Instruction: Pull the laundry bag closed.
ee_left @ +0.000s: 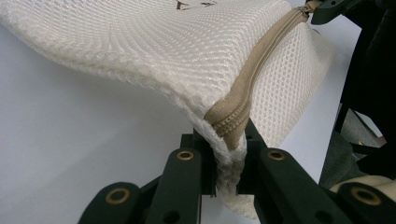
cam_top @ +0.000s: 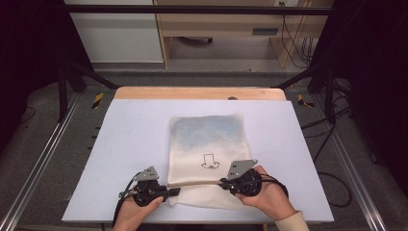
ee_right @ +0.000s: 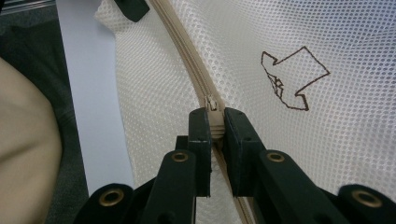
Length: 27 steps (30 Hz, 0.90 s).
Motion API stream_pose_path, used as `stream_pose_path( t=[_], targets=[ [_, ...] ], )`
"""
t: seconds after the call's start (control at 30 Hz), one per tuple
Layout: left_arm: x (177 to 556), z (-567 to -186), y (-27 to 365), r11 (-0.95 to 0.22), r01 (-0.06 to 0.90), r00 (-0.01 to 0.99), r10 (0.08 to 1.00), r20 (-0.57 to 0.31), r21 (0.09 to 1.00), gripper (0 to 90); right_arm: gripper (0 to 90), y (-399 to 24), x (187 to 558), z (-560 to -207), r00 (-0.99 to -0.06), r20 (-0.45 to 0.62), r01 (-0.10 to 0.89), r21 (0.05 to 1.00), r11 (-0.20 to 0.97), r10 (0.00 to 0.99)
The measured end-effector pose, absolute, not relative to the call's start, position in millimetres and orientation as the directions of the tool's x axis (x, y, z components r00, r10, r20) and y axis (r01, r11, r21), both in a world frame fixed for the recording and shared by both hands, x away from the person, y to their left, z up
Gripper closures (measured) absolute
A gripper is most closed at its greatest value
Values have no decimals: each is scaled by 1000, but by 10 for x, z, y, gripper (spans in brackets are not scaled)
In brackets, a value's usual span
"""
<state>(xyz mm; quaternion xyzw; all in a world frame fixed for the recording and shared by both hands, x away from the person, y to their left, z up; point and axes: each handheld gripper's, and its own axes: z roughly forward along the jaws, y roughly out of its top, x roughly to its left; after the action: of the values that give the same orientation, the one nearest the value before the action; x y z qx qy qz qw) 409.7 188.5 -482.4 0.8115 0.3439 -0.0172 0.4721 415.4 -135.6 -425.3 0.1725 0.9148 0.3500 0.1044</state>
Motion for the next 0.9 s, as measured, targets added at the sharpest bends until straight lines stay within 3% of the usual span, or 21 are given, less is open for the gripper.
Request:
stream_pose_path(
  t=[0.9],
  targets=[
    [4096, -4825, 1884, -320, 574, 764, 542, -351, 754, 824, 820, -1479, 4128, -4297, -911, -57, 266, 675, 689, 408]
  ],
)
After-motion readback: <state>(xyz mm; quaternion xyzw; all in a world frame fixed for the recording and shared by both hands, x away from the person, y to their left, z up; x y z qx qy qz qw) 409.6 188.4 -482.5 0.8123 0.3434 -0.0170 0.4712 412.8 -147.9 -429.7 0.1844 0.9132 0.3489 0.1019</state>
